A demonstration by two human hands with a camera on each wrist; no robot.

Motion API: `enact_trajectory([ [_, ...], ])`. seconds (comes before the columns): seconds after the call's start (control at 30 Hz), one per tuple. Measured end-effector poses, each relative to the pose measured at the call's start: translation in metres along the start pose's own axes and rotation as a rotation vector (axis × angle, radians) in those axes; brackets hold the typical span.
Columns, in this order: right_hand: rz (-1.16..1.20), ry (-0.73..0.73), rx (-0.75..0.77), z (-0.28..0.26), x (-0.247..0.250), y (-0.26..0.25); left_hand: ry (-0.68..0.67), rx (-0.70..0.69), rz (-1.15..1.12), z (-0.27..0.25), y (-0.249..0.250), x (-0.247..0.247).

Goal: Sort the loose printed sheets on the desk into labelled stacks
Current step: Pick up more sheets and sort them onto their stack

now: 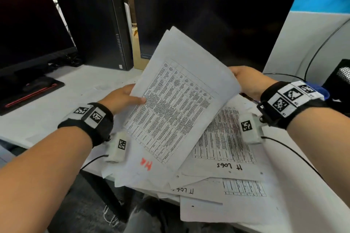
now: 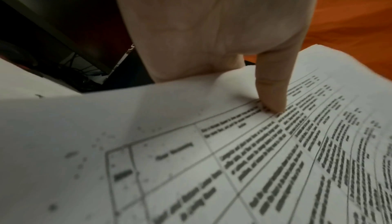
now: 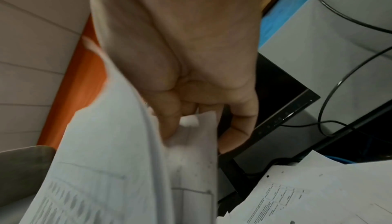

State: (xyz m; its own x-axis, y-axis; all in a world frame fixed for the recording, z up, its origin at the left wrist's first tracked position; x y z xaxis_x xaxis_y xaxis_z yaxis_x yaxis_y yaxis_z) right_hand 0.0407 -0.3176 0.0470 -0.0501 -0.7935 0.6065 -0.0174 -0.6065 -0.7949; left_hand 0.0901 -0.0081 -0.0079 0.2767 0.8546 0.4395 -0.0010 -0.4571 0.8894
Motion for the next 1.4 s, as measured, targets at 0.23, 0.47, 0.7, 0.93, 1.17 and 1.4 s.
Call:
enact_trajectory([
  [0.23,0.14,0.139,-0.322,0.009,0.02,0.06,0.155,-0.028,0.175,0.007,-0.011,-0.003],
  [0.47,-0.101,-0.078,-0.755,-0.022,0.009,0.147,0.204,0.226,0.481,0.01,-0.043,0.01],
  [0.7,-0.386,0.029,-0.551,-0.01,0.003,0.132,0.098,0.379,0.713,0.016,-0.069,-0.007],
  [0.93,-0.654,0.076,-0.506,0.0,0.019,0.131,0.118,0.411,0.708,0.017,-0.072,0.0],
  [1.17,-0.359,0.113,-0.478,-0.009,0.017,0.141,0.153,0.41,0.659,0.018,-0.076,0.001],
  [1.4,-0.457,0.028,-0.515,-0.011,0.011,0.138,0.158,0.409,0.634,0.015,-0.08,0.005],
])
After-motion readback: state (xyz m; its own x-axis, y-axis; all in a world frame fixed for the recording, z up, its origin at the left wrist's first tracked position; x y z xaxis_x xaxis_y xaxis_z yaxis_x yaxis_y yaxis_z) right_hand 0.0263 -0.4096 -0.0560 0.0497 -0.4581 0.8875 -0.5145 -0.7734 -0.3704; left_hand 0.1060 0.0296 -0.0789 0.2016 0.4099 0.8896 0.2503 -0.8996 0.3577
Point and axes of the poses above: each hand's wrist, its own z-axis towards the middle knuckle, its own x-axis out of the back of the hand, y = z × x, the point moved 6 cm from there along z, towards the middle knuckle
